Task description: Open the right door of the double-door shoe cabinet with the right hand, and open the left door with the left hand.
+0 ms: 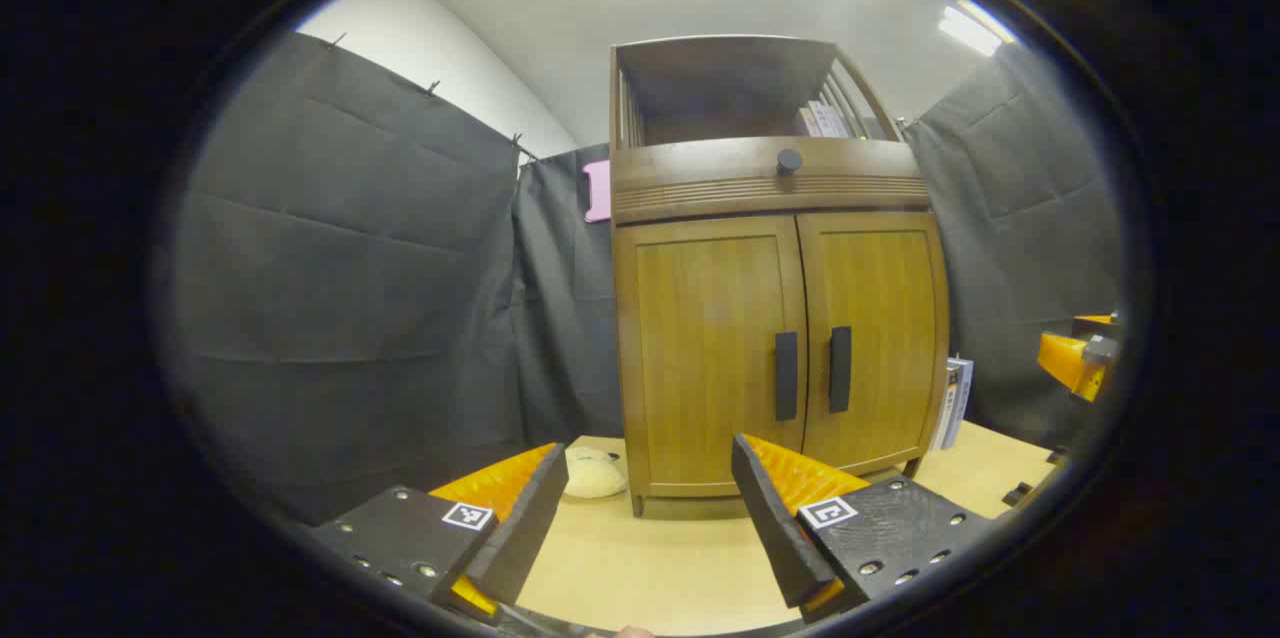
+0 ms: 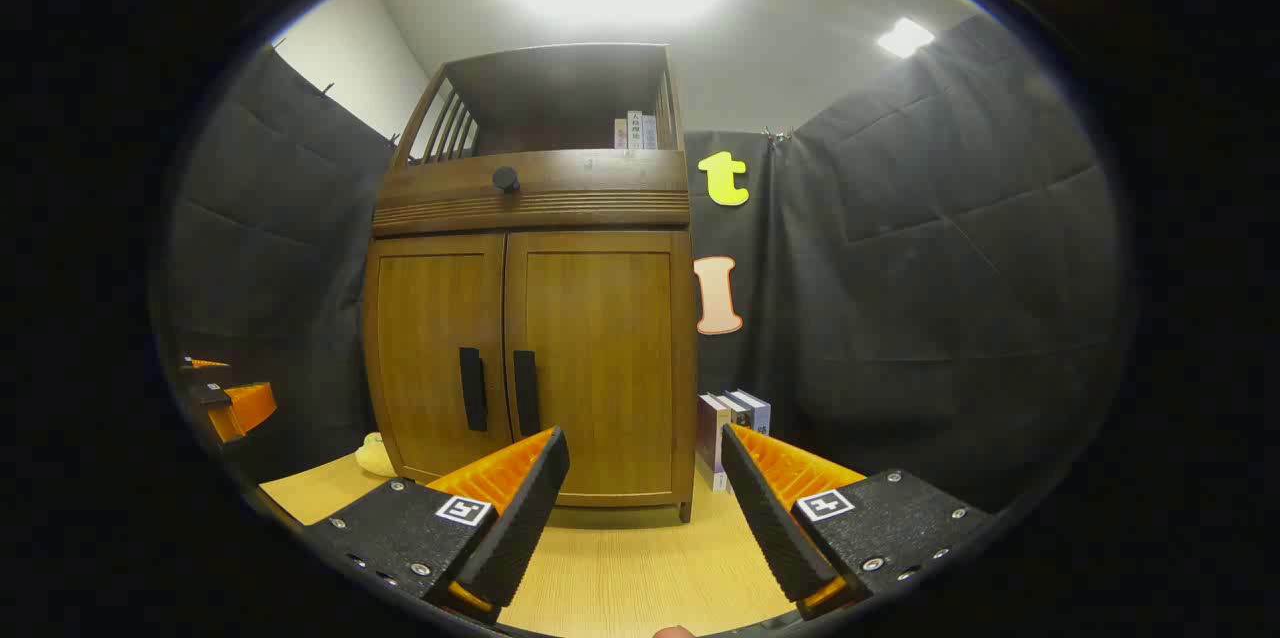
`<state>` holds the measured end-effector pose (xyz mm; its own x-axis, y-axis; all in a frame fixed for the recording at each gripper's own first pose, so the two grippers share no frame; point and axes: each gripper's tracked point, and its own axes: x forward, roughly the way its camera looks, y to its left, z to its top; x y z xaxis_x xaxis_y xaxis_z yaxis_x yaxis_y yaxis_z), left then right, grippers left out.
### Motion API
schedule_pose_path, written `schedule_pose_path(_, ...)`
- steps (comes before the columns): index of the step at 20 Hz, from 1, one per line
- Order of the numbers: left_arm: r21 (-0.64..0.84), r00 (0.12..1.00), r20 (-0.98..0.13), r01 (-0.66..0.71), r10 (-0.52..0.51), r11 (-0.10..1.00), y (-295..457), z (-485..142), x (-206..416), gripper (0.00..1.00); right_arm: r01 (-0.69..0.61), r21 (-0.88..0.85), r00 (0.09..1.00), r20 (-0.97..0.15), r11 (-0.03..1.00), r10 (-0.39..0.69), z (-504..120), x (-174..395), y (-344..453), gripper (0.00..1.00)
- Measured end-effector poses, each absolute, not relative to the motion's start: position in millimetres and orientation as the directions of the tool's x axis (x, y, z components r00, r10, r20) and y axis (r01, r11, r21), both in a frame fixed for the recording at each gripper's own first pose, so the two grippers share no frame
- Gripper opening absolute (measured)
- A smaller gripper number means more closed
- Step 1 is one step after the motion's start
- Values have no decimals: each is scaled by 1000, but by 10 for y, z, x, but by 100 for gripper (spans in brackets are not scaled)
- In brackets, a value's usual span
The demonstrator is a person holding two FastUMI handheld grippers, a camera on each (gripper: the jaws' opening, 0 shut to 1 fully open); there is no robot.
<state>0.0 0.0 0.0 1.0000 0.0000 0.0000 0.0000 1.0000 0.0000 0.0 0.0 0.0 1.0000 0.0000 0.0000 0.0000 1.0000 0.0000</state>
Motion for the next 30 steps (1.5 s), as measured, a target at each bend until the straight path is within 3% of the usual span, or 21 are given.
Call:
schedule_pose_path(7, 2, 1000, 7, -6, 6, 1000, -10, 11, -39, 99, -8, -1, 1000, 2, 1000, 8, -6, -25, 23, 95)
schedule_pose_path(8, 2, 1000, 9, -7, 7, 1000, -15, 12, -43, 94, -11, -1, 1000, 1, 1000, 11, -10, -29, 33, 95)
schedule_pose_path(11, 2, 1000, 11, -11, 11, 1000, 1, 43, -59, 94, -17, 4, 1000, 0, 1000, 17, -15, -34, 55, 94)
schedule_pose_path(12, 1, 1000, 11, -11, 11, 1000, -1, 45, -59, 99, -23, 11, 1000, 3, 1000, 23, -3, -35, 71, 95)
schedule_pose_path(20, 12, 1000, 28, -14, 14, 1000, 26, 150, -74, 99, -27, 17, 1000, 15, 999, 26, 18, 11, 103, 95)
schedule_pose_path(21, 13, 999, 29, -15, 14, 1000, 27, 166, -79, 94, -28, 20, 1000, 15, 999, 28, 16, 33, 107, 92)
schedule_pose_path(23, 13, 999, 32, -18, 17, 1000, 29, 179, -74, 94, -40, 28, 999, 24, 999, 40, 58, 78, 139, 95)
schedule_pose_path(24, 13, 999, 34, -18, 18, 1000, 32, 184, -78, 99, -49, 33, 998, 30, 998, 48, 92, 113, 162, 92)
schedule_pose_path(30, 17, 998, 48, -41, 40, 999, 117, 271, -118, 99, -86, 64, 994, 66, 994, 81, 278, 471, 280, 94)
